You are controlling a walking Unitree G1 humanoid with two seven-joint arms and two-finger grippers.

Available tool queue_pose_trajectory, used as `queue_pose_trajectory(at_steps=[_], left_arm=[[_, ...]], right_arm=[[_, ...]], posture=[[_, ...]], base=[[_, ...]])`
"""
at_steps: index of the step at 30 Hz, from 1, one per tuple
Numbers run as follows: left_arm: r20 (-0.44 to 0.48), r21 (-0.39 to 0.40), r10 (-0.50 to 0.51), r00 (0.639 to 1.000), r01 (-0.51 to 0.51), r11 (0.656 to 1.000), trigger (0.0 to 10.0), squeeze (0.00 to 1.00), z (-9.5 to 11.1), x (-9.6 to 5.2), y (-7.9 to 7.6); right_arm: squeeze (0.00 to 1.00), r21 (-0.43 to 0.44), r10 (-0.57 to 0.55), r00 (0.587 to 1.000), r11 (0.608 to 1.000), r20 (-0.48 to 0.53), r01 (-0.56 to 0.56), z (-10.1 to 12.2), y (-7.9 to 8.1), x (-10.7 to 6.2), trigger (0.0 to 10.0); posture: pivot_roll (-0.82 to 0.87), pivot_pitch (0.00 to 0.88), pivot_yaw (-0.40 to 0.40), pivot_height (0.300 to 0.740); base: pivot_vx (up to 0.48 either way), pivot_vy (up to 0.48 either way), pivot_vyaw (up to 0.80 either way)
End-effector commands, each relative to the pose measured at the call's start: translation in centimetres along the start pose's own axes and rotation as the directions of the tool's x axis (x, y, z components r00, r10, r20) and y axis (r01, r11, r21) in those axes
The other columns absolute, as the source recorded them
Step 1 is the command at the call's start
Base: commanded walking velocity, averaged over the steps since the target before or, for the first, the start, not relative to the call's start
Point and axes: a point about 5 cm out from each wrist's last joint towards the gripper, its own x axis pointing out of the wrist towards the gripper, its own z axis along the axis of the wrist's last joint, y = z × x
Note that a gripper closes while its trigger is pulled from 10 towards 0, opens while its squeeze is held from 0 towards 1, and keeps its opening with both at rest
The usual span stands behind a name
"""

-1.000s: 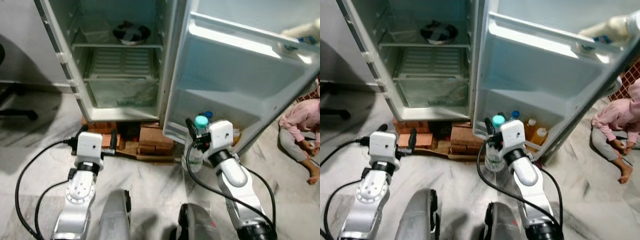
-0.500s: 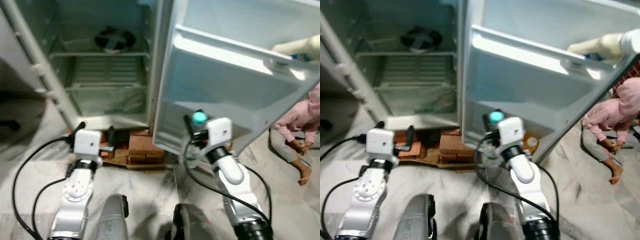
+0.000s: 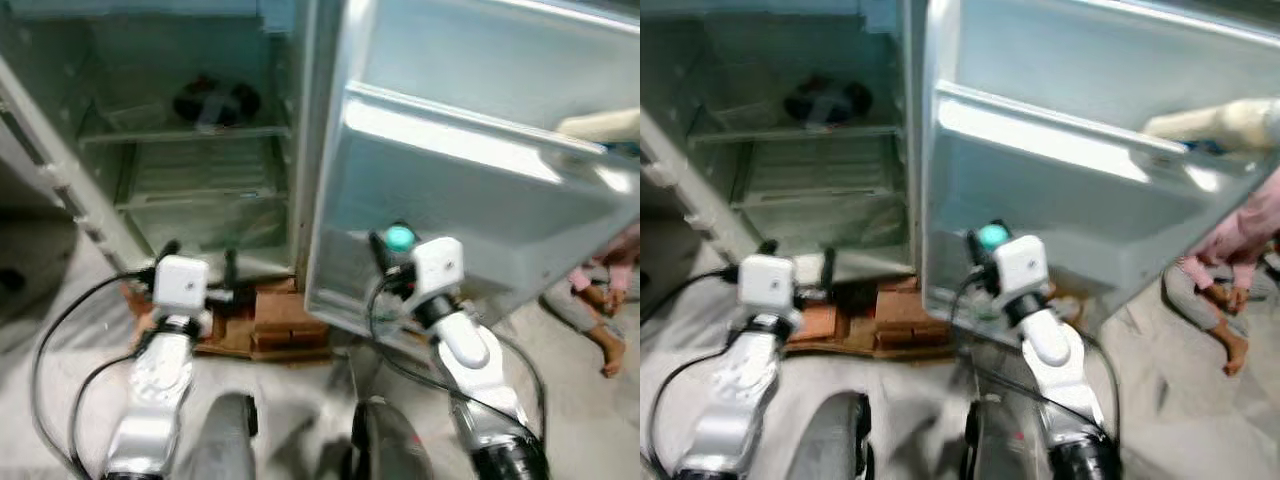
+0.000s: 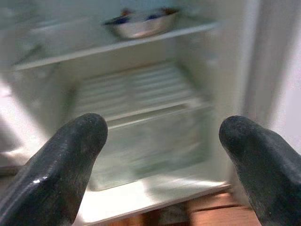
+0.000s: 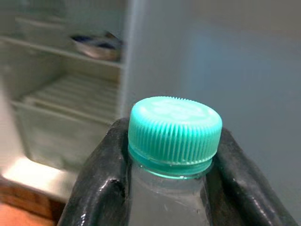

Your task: Restocking fridge

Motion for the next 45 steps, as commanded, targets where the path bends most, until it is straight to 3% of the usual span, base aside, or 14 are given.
queue_pose_trajectory(at_steps=[1, 22, 38, 45], left_arm=[[-0.006, -0.019, -0.023, 1.000, 0.023, 1.000, 10.0, 0.00, -0.03, -0.03, -0.94], [0.000, 0.009, -0.025, 1.000, 0.025, 1.000, 10.0, 0.00, 0.02, 0.06, -0.93], [-0.005, 0.006, -0.015, 1.000, 0.015, 1.000, 10.0, 0.00, -0.22, -0.22, -0.85], [0.001, 0.007, -0.017, 1.000, 0.017, 1.000, 10.0, 0.00, -0.12, -0.27, -0.97]], right_arm=[[0.00, -0.024, -0.029, 1.000, 0.999, 0.003, 0.029, 0.07, -1.15, -0.43, 10.0], [0.00, -0.033, -0.059, 0.998, 0.998, -0.003, 0.059, -0.23, -1.56, -0.29, 10.0], [0.00, -0.033, -0.066, 0.998, 0.997, 0.000, 0.066, -0.24, -1.77, 0.01, 10.0], [0.00, -0.032, -0.063, 0.998, 0.998, 0.007, 0.063, -0.14, -1.73, 0.12, 10.0]], posture=[[0.09, 0.115, -0.053, 0.646], [0.10, 0.114, -0.051, 0.646], [0.10, 0.129, -0.057, 0.562], [0.10, 0.136, -0.059, 0.552]], base=[[0.000, 0.322, 0.00], [0.000, 0.024, 0.00], [0.000, 0.000, 0.00], [0.000, 0.000, 0.00]])
